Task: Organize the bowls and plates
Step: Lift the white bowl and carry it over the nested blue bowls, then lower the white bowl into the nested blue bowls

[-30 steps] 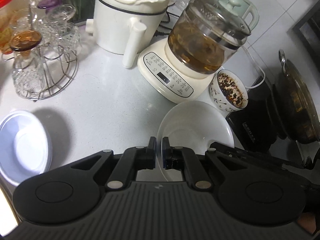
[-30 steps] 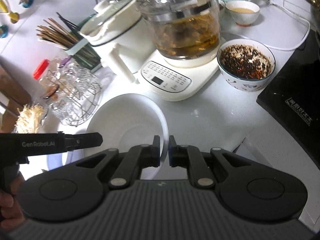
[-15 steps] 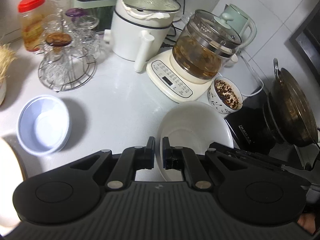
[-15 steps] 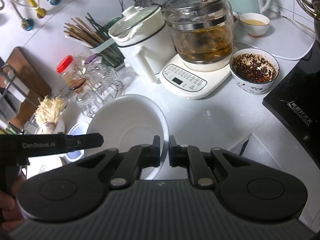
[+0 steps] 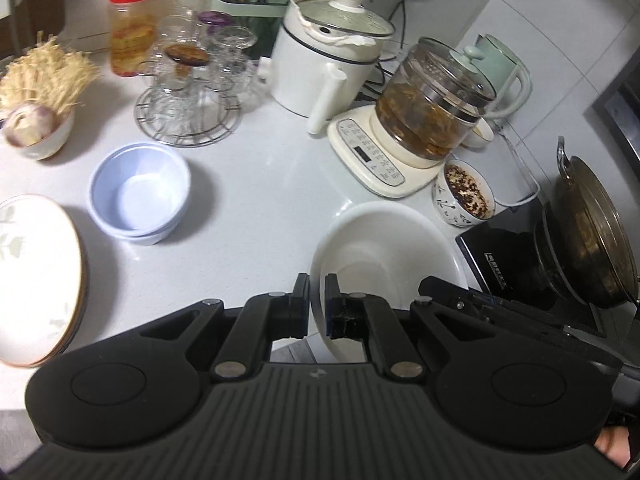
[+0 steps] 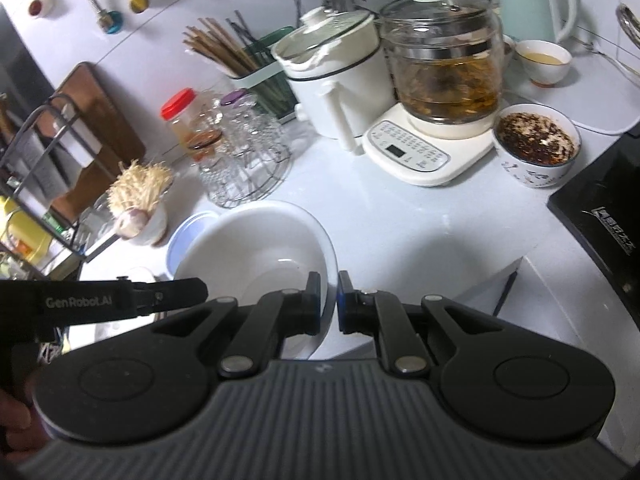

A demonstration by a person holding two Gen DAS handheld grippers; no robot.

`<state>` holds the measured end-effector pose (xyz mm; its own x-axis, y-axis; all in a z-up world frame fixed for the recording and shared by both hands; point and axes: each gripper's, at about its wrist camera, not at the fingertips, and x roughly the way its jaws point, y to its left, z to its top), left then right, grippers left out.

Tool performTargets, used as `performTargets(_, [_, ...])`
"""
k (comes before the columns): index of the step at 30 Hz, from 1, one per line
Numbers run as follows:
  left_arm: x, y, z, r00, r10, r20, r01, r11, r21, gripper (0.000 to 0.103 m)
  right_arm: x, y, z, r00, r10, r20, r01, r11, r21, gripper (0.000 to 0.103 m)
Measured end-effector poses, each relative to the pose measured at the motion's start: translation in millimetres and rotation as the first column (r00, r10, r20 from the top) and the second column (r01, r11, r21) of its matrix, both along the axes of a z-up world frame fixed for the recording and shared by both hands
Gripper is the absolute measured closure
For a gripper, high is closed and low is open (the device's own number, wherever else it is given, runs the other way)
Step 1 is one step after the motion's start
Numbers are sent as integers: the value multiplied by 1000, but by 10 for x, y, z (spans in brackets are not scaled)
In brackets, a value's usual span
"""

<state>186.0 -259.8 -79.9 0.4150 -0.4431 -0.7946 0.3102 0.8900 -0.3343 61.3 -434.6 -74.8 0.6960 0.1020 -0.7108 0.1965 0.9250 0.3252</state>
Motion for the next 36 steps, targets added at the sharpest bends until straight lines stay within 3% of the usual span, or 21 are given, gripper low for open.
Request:
performTargets(18, [-103,669,148,992,118,45,-117,992,-38,97,139,514,168,991,120,56,-120,993,-1,92])
performTargets(36, [403,1379,127,978,198,62,-190,975,-115,97,761,1070,235,981,183,69,-180,982,-50,92])
